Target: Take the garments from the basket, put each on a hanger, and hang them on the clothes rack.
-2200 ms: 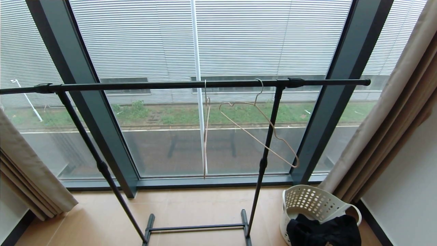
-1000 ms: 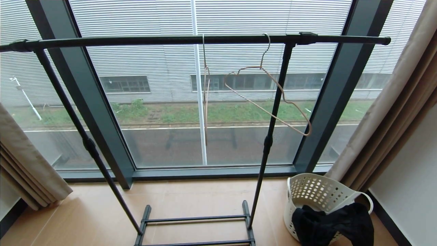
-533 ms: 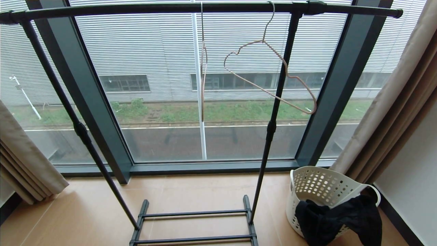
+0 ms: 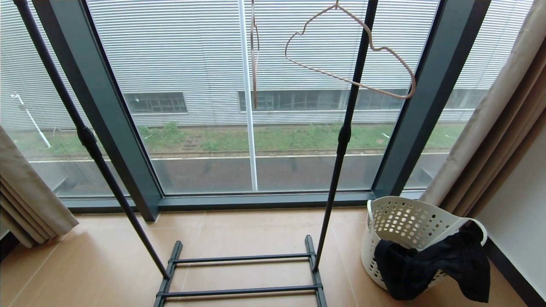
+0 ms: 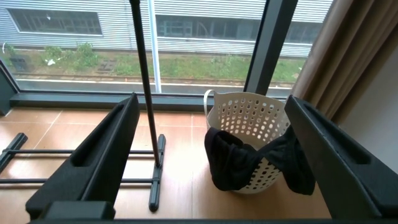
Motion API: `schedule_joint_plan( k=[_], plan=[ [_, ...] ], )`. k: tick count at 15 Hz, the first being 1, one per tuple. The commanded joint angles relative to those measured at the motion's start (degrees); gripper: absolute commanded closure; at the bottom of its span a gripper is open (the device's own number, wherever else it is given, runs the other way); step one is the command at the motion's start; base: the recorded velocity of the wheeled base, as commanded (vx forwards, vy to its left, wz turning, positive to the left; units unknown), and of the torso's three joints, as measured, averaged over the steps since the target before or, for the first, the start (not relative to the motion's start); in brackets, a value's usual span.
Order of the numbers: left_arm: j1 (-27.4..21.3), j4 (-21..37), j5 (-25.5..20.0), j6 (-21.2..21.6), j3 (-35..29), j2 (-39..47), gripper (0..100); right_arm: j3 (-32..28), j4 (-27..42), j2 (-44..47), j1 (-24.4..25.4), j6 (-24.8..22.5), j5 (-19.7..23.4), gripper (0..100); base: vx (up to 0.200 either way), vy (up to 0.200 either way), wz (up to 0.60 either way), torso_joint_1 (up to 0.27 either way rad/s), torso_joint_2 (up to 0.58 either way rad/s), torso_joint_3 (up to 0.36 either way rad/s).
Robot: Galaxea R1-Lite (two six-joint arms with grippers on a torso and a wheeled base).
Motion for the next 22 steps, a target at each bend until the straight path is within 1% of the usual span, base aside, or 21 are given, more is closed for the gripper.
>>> schedule_joint_plan(
  k=[1, 4, 6, 14, 22],
  plan=[
    [-0.02, 0.00, 0.01, -0.04, 0.00, 0.07, 0, 0.00, 0.01, 0.02, 0.02, 0.04, -0.01, 0, 0.000, 0.000, 0.00, -0.115, 0.46, 0.349],
    [-0.02, 0.00, 0.01, -0.04, 0.00, 0.07, 0, 0.00, -0.08, 0.02, 0.02, 0.04, -0.10, 0, 0.000, 0.000, 0.00, -0.100, 0.45, 0.357],
    [-0.02, 0.00, 0.01, -0.04, 0.00, 0.07, 0, 0.00, -0.08, 0.02, 0.02, 0.04, -0.10, 0, 0.000, 0.000, 0.00, -0.051, 0.22, 0.173],
    [-0.02, 0.00, 0.01, -0.04, 0.00, 0.07, 0, 0.00, -0.08, 0.02, 0.02, 0.13, -0.28, 0, 0.000, 0.000, 0.00, -0.003, 0.02, 0.014],
    [-0.02, 0.00, 0.10, 0.05, 0.00, 0.07, 0, 0.00, -0.08, 0.02, 0.02, 0.04, -0.28, 0, 0.000, 0.000, -0.60, 0.002, 0.00, 0.003]
  ],
)
